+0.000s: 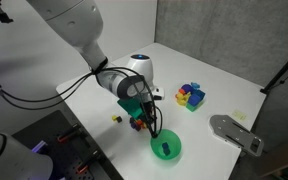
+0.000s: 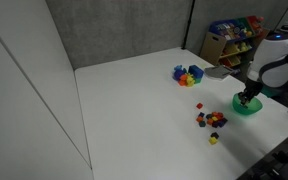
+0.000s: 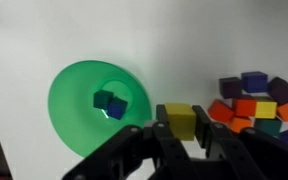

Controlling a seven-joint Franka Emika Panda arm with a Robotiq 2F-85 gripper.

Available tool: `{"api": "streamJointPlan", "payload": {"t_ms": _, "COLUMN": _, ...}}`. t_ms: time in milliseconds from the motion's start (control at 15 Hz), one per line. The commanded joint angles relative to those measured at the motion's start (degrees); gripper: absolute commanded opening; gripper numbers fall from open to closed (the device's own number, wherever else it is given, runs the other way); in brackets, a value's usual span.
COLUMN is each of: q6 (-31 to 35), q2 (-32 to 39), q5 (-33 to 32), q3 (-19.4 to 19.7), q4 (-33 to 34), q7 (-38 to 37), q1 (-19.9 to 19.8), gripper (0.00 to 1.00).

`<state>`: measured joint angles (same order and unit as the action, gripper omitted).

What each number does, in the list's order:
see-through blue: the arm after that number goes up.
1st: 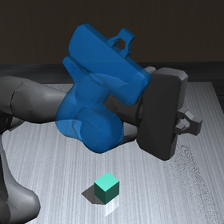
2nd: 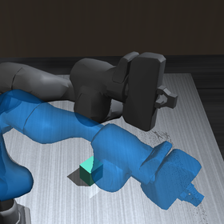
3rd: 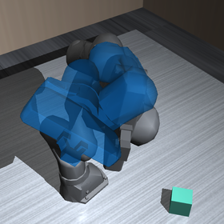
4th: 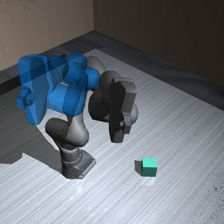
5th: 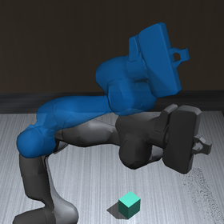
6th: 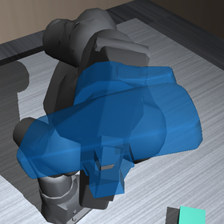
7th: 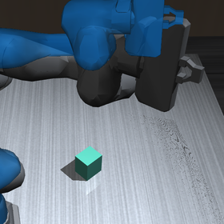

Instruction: Pick up a yellow block at the far left and place it in green bowl on the right

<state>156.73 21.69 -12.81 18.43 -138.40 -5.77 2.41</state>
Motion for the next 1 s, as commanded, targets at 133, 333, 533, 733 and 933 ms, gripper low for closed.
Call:
{"api": "streamJointPlan", "payload": {"t_ms": 133, "q6": -2.6, "q2": -1.4, "q5": -1.9, "q3": 3.3, "q4": 1.3, "q7": -1.4, "q1": -4.8, "gripper": 0.54}}
{"api": "streamJointPlan", "payload": {"t_ms": 333, "q6": -3.9, "q2": -4.0, "q5": -0.2, "q3": 1.4, "q4": -0.1, "q7": 0.5, "q1": -6.6, "gripper": 0.69}}
{"api": "streamJointPlan", "payload": {"t_ms": 533, "q6": -6.0, "q2": -8.8, "q5": 1.6, "q3": -2.5, "q4": -3.1, "q7": 3.6, "q1": -7.4, "gripper": 0.92}}
{"api": "streamJointPlan", "payload": {"t_ms": 733, "q6": -9.1, "q2": -14.6, "q5": 3.6, "q3": -6.9, "q4": -6.5, "q7": 5.9, "q1": -6.7, "gripper": 1.0}}
{"api": "streamJointPlan", "payload": {"t_ms": 933, "q6": -13.4, "q2": -19.9, "q5": 7.3, "q3": -11.5, "q4": -9.0, "q7": 7.3, "q1": -5.6, "gripper": 1.0}}
